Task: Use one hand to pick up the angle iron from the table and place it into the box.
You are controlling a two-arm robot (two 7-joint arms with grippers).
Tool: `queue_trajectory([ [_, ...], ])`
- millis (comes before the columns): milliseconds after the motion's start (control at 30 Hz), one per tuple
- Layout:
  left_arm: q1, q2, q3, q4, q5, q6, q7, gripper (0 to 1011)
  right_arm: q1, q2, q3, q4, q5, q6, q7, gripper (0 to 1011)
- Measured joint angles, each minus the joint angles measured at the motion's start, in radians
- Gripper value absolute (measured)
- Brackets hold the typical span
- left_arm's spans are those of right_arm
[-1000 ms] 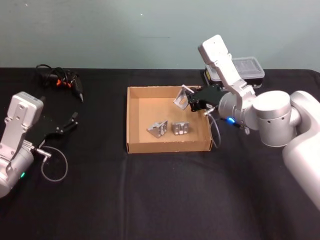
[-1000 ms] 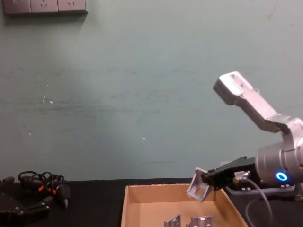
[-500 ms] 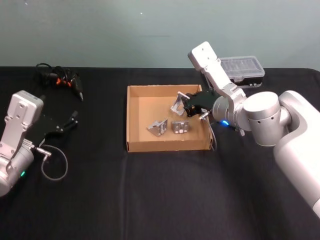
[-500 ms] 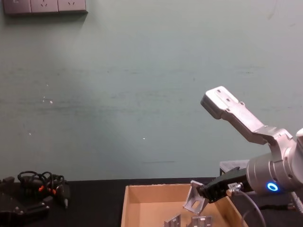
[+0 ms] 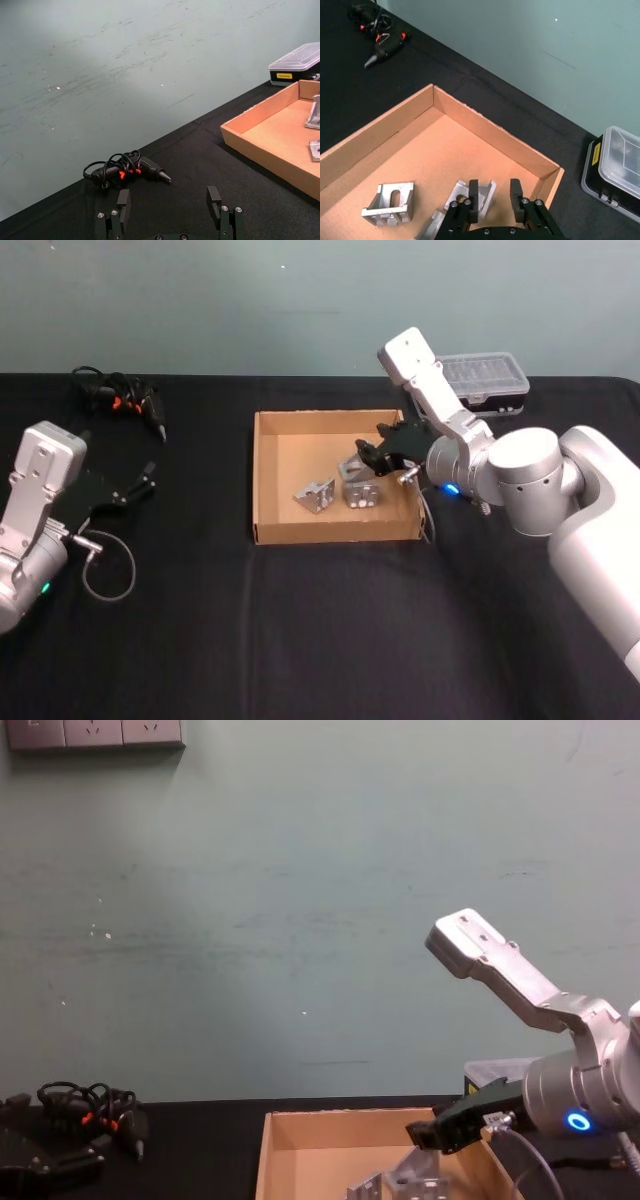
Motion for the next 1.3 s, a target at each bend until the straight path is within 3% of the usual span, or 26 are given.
queue_trajectory([
  [433,0.000,0.000,0.000,0.000,0.000,0.000,0.000,1000,-0.060,0.012,0.068,-0.077,0.005,-0.040,0.000,775],
  [733,0.000,0.000,0.000,0.000,0.000,0.000,0.000,1000,-0.158,0.047,0.129,-0.211,0.007,-0.120,-0.023,1002],
  [900,0.000,0.000,0.000,0.000,0.000,0.000,0.000,1000,-0.217,0.074,0.160,-0.276,-0.002,-0.189,-0.042,1003],
  [1133,0.000,0.000,0.000,0.000,0.000,0.000,0.000,1000,-0.303,0.122,0.196,-0.340,-0.057,-0.318,-0.087,1003],
  [1300,0.000,0.000,0.000,0.000,0.000,0.000,0.000,1000,-0.344,0.145,0.215,-0.363,-0.091,-0.377,-0.109,1003],
])
